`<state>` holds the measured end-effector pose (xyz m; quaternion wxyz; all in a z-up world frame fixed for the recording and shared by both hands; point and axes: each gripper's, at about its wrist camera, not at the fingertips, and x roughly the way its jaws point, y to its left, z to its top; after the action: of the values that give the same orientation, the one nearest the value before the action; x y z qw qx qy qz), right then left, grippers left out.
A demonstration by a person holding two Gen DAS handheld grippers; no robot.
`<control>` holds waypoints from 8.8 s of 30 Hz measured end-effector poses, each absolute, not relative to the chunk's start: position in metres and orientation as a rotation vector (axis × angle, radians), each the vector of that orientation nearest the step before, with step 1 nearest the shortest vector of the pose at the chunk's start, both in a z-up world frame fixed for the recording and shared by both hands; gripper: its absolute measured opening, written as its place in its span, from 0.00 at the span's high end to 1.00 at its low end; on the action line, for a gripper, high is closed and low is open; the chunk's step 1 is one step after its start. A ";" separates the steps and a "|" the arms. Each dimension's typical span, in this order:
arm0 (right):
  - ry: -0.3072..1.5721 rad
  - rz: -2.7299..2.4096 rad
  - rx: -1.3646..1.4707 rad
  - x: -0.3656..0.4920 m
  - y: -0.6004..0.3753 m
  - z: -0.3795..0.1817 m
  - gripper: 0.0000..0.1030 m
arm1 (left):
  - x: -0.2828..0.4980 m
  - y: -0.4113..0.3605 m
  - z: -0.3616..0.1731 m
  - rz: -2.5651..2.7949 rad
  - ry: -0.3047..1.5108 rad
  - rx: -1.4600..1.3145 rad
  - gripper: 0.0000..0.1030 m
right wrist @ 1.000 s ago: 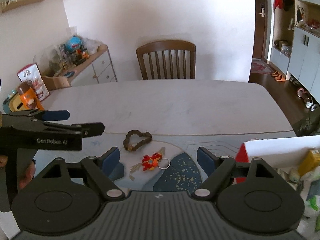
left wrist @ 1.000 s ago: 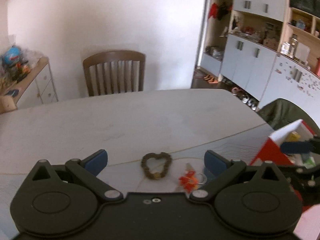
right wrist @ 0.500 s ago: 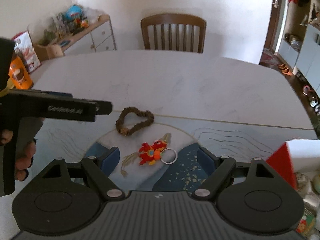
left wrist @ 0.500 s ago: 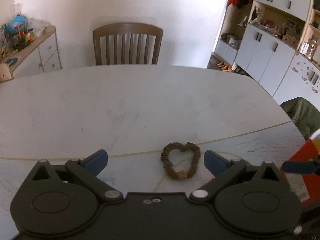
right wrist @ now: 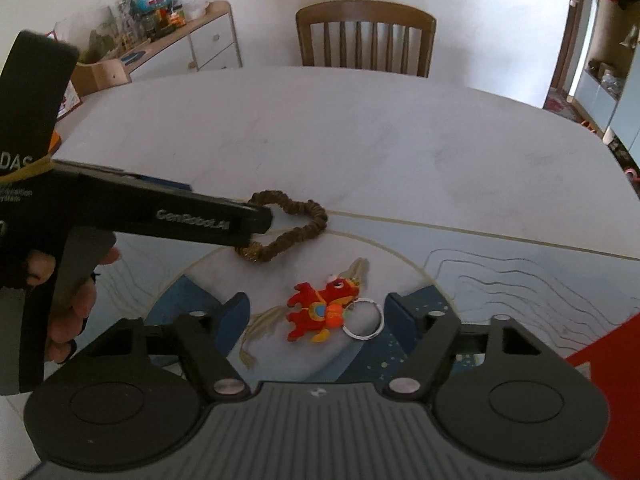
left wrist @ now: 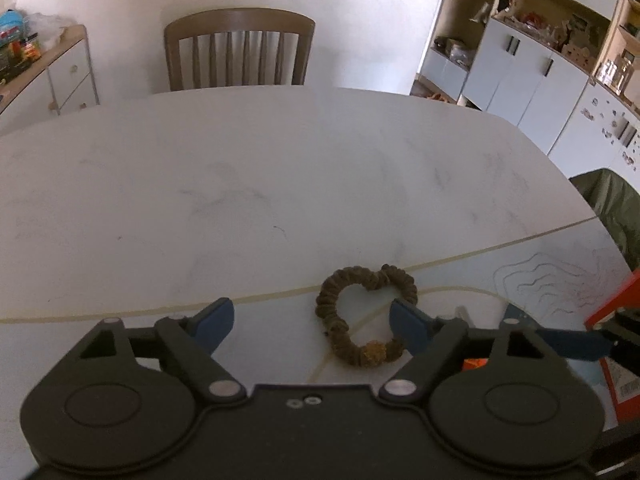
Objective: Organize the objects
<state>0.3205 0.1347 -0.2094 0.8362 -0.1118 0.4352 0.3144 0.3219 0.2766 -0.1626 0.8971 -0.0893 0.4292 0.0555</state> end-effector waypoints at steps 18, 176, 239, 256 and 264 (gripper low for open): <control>0.961 0.676 -0.239 0.330 0.148 -0.229 0.52 | 0.345 0.271 -0.175 -0.013 0.883 -0.159 0.74; 0.860 0.449 0.007 0.283 -0.241 -0.130 0.57 | 0.318 -0.064 -0.082 -0.293 0.897 -0.028 0.50; 0.581 0.291 0.208 0.154 -0.193 -0.063 0.04 | 0.178 0.013 -0.021 -0.427 0.597 -0.034 0.00; 0.601 0.163 0.295 0.151 -0.205 -0.068 0.02 | 0.171 0.013 -0.023 -0.443 0.592 -0.021 0.00; 0.604 0.168 0.281 0.149 -0.204 -0.067 0.02 | 0.170 0.013 -0.022 -0.448 0.587 -0.017 0.00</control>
<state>0.1492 -0.2036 -0.0670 0.9416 0.1375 0.2962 0.0821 0.1696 0.0126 -0.0217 0.9325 -0.0085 0.2869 -0.2191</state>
